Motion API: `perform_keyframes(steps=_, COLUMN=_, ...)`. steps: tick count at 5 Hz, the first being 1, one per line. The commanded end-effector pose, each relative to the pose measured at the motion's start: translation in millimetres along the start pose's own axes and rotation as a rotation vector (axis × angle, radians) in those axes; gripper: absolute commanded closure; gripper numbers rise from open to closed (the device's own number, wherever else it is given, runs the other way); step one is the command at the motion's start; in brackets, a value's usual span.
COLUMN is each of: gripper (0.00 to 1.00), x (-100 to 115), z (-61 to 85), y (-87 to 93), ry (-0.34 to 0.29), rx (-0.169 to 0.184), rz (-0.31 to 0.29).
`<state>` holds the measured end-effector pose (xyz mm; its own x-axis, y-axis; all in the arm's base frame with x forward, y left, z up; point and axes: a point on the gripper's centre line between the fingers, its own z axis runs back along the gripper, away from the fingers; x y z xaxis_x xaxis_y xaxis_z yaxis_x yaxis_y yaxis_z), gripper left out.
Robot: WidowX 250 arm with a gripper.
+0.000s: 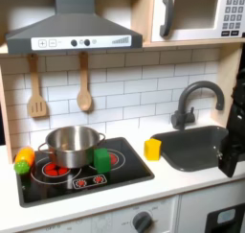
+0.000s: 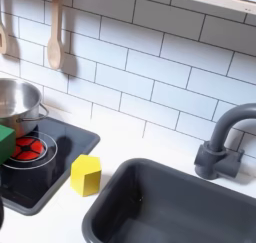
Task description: Reach green block
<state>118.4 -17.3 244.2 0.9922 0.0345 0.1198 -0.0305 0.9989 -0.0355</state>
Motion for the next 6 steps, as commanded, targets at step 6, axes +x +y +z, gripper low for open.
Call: perform_keyframes(steps=6, gripper=0.0, x=58.0, z=-13.4, y=55.0, ry=-0.039, rx=0.106, rz=-0.08)
